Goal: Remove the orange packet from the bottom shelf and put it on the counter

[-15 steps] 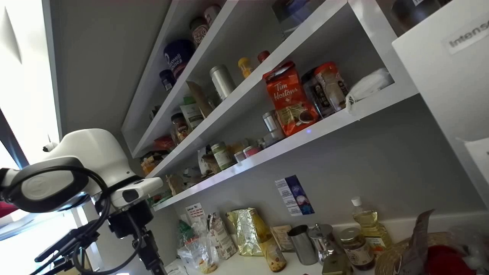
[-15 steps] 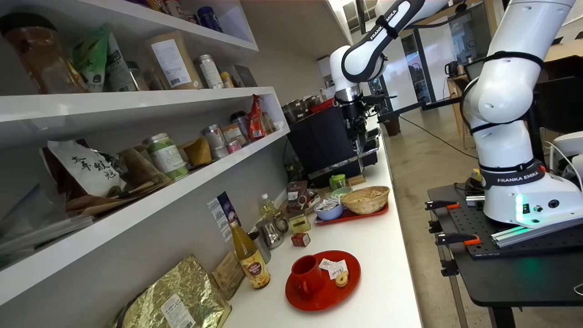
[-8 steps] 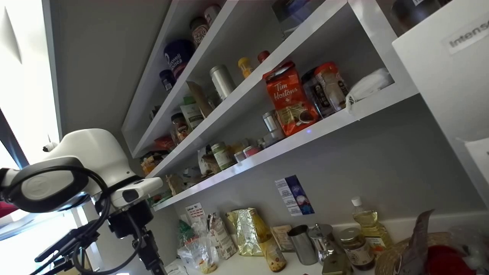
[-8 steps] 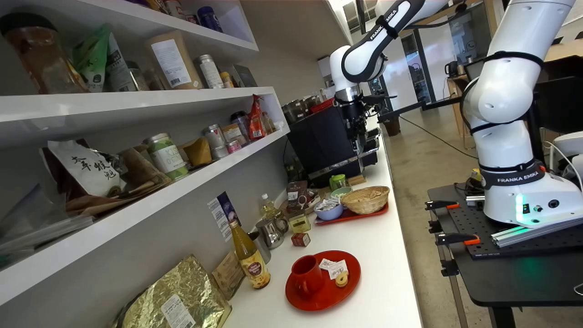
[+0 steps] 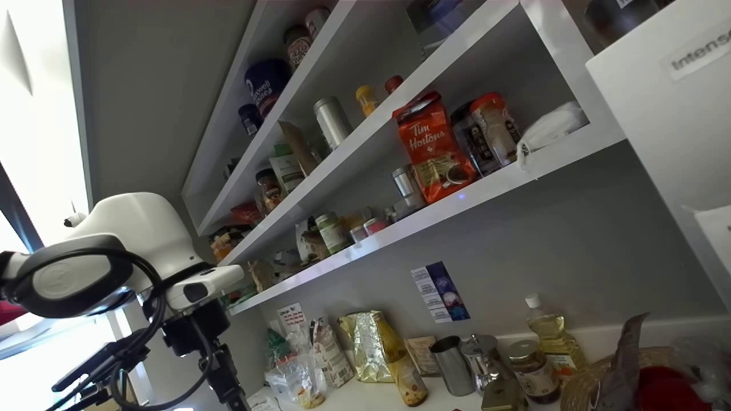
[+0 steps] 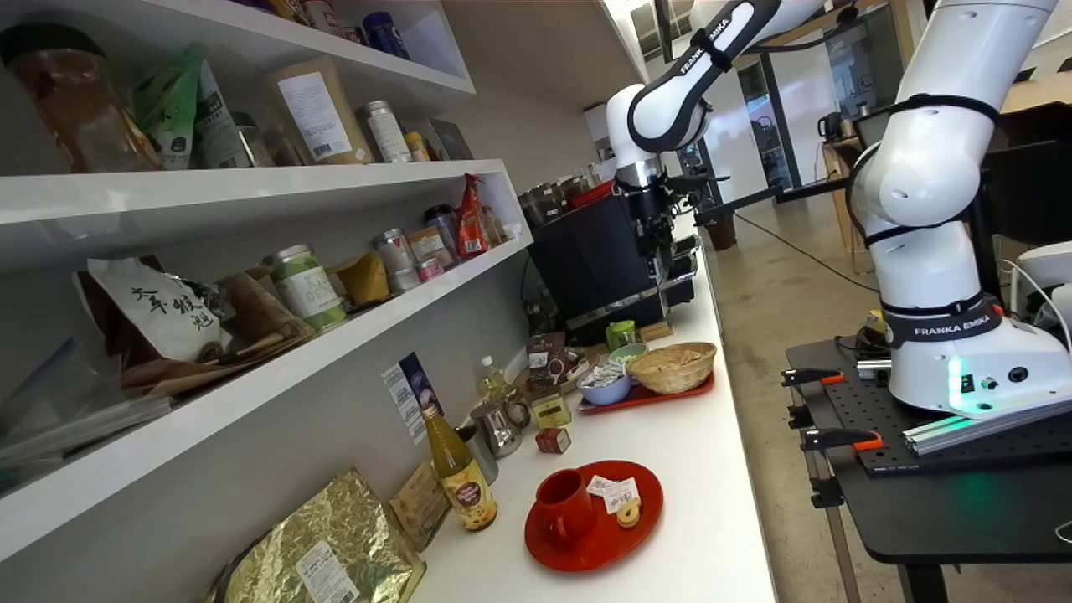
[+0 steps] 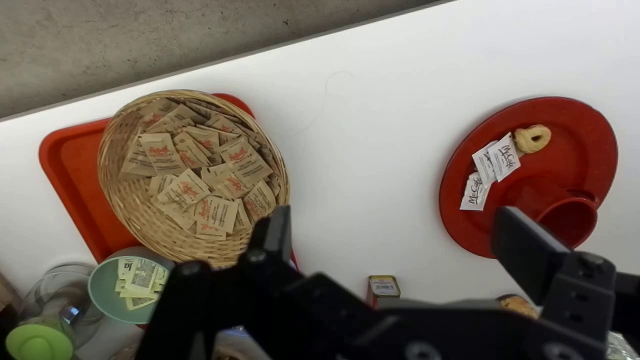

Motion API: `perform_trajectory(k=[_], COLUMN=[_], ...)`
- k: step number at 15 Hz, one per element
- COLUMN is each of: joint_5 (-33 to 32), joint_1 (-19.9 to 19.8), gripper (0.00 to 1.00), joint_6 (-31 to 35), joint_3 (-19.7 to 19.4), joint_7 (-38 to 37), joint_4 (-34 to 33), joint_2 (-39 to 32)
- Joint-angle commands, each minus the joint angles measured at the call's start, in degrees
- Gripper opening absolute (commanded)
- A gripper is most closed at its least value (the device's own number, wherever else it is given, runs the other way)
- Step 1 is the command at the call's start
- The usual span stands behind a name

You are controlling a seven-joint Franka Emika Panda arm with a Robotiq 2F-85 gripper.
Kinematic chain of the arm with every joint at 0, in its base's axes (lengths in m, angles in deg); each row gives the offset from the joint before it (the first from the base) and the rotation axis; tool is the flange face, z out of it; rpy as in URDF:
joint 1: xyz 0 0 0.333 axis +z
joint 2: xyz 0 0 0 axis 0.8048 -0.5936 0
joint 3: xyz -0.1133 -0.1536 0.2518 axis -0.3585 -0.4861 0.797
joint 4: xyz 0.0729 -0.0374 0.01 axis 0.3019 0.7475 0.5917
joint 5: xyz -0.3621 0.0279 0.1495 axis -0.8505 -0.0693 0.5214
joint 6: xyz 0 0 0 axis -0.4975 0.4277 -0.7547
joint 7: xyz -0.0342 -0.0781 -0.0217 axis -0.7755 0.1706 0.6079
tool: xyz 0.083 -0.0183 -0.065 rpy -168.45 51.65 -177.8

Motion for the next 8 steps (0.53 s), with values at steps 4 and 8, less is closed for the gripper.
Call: perform_trajectory(k=[4,8], joint_5=[2.9,3.5], joint_1=[1.3,1.6], gripper=[1.00,1.00], joint_6=[19.8,33.9], joint_3=[1.7,3.1], joint_7=[-3.9,-6.7], joint_4=[-4.5,-13.5], joint_2=[-14.9,-28.2])
